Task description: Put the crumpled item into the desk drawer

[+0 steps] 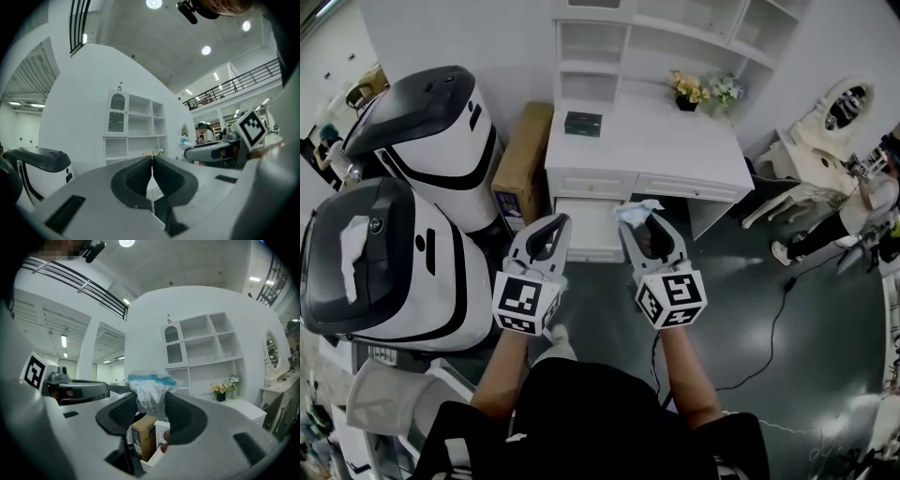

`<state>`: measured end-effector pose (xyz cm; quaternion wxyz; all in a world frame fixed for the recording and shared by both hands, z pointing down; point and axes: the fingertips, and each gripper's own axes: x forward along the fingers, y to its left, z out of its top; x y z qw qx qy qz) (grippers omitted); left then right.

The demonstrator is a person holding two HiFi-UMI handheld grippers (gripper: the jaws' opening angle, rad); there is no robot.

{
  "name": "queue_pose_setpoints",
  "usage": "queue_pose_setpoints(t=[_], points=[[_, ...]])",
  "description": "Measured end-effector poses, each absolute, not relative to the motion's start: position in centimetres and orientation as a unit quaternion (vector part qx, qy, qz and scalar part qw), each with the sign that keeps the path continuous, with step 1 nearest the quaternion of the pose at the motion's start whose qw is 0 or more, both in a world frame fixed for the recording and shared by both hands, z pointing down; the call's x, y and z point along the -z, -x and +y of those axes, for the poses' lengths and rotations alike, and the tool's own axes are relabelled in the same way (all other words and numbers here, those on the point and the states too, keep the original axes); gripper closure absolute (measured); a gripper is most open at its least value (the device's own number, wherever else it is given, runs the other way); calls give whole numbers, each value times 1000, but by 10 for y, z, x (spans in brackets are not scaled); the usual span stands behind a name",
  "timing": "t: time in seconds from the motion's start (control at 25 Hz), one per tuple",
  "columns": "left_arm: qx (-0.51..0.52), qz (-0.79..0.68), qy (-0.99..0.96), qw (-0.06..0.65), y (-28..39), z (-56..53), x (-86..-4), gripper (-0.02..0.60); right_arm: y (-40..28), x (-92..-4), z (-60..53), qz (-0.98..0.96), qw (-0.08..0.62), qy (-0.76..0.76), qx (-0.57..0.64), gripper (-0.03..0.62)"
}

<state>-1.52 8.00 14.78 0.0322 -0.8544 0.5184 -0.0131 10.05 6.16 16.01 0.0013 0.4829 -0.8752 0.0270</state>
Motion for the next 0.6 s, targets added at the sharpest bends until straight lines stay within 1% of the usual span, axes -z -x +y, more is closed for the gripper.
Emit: queue_pose_setpoints(t=[0.6], points=[[16, 487, 873, 28, 78, -10, -150, 572, -33, -164, -28, -864, 13, -502, -36, 413]])
